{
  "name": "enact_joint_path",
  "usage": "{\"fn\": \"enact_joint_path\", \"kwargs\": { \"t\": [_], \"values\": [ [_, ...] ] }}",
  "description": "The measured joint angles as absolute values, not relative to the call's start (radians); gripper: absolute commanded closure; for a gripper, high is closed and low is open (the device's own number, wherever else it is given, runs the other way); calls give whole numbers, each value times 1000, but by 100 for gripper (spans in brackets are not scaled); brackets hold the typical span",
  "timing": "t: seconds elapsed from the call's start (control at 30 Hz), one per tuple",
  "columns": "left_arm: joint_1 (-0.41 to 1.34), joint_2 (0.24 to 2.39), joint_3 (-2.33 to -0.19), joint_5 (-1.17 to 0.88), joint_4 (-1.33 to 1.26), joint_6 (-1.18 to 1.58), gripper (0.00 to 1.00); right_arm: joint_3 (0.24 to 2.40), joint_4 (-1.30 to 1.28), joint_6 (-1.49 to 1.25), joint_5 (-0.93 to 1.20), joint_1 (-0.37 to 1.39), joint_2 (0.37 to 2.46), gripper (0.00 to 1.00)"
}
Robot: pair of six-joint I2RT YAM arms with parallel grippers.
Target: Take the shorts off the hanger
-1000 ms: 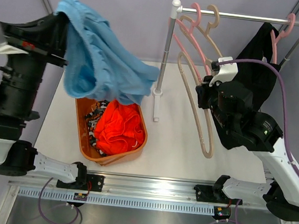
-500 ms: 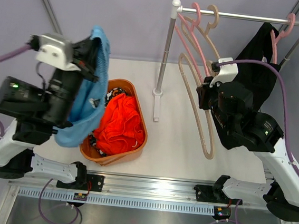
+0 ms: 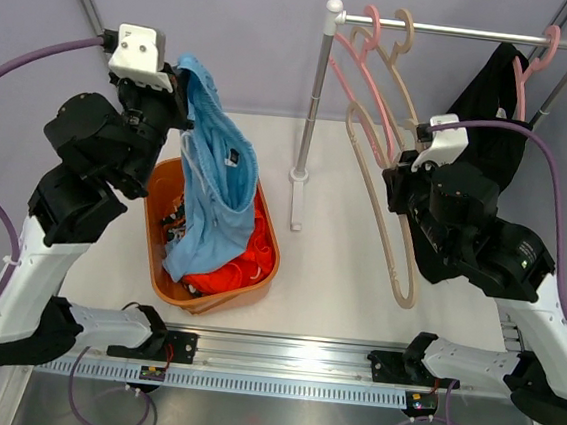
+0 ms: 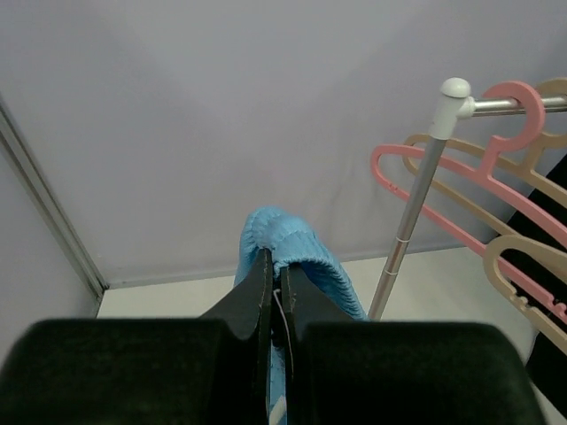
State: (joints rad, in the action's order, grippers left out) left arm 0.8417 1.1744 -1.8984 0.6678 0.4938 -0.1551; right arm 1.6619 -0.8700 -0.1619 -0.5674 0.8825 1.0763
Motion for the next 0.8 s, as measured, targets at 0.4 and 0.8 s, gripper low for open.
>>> {"fn": "enact_joint_path", "kwargs": {
  "t": [0.4,0.8],
  "values": [
    [698,995,-1496,529,577,177,100,1687,-960,-165,-530,882,1069,100],
    [546,874,-770,224,561,496,62,1784,-1089,-152,-403,881,1008,100]
  ]
}}
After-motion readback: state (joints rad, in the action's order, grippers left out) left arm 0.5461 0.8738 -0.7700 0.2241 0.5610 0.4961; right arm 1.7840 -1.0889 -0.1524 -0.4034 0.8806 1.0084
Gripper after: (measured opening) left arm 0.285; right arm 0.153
